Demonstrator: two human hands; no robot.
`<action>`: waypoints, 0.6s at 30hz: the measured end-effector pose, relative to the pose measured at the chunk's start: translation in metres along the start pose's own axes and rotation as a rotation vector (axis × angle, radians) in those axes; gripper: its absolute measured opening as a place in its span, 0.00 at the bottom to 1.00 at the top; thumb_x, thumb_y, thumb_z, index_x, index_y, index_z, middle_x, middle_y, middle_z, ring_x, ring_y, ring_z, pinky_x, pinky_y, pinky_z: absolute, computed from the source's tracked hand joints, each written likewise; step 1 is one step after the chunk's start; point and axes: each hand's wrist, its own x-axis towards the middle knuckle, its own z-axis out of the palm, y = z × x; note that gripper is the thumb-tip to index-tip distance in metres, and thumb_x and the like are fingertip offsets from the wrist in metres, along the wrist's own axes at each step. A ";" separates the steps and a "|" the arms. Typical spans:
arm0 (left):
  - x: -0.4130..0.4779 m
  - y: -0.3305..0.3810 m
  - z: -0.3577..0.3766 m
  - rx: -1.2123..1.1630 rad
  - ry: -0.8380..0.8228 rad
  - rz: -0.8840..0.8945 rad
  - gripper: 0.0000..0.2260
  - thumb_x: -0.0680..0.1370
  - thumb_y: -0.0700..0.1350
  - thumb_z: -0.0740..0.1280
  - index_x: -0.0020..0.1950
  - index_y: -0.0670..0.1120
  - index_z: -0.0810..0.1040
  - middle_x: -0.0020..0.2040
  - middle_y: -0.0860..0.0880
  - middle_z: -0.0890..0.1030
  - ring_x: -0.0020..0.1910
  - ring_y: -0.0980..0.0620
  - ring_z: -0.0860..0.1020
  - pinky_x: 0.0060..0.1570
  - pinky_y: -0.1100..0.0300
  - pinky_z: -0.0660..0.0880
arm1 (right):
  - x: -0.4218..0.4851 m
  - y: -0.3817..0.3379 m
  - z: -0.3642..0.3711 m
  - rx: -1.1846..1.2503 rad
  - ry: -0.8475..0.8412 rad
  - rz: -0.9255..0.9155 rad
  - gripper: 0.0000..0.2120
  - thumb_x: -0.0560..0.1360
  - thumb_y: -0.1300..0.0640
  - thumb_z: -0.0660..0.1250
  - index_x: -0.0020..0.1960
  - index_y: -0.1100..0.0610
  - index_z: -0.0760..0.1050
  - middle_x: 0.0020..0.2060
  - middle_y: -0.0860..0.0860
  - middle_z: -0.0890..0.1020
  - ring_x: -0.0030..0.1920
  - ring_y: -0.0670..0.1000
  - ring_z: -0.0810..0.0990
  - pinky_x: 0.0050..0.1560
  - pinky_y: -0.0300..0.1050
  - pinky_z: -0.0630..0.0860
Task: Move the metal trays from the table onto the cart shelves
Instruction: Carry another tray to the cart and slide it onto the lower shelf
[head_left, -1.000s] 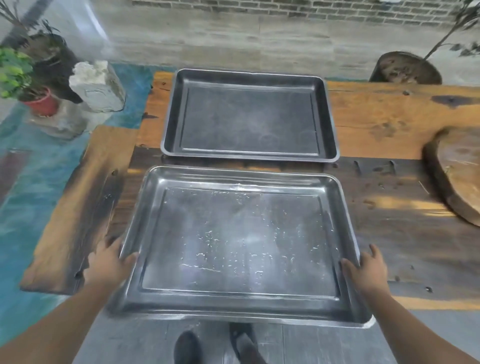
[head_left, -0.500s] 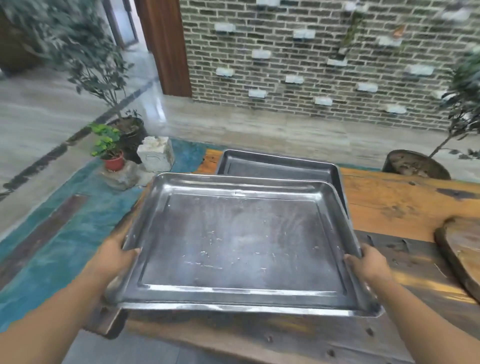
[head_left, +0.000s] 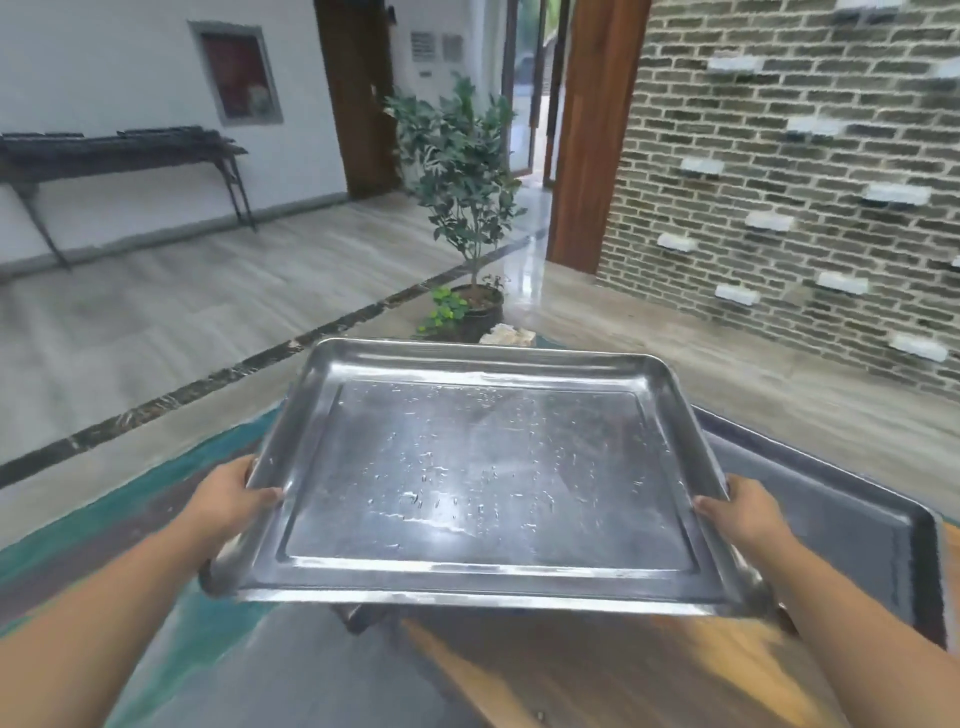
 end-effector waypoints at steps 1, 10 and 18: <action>-0.009 -0.019 -0.014 -0.002 0.032 -0.040 0.06 0.73 0.40 0.75 0.43 0.47 0.78 0.37 0.48 0.81 0.36 0.51 0.77 0.36 0.53 0.68 | 0.003 -0.020 0.014 -0.006 -0.032 -0.041 0.07 0.72 0.58 0.73 0.43 0.62 0.79 0.36 0.59 0.83 0.40 0.60 0.81 0.41 0.50 0.75; -0.110 -0.203 -0.137 -0.052 0.298 -0.398 0.07 0.71 0.40 0.75 0.44 0.48 0.79 0.40 0.47 0.83 0.39 0.46 0.80 0.41 0.51 0.73 | -0.033 -0.216 0.172 -0.092 -0.330 -0.385 0.08 0.72 0.58 0.74 0.46 0.62 0.79 0.39 0.61 0.83 0.44 0.60 0.82 0.44 0.50 0.76; -0.228 -0.340 -0.224 -0.107 0.538 -0.682 0.08 0.70 0.38 0.76 0.43 0.45 0.79 0.39 0.45 0.83 0.39 0.44 0.80 0.42 0.52 0.73 | -0.141 -0.372 0.325 -0.125 -0.539 -0.671 0.05 0.73 0.60 0.73 0.42 0.60 0.80 0.34 0.57 0.83 0.38 0.58 0.81 0.40 0.50 0.75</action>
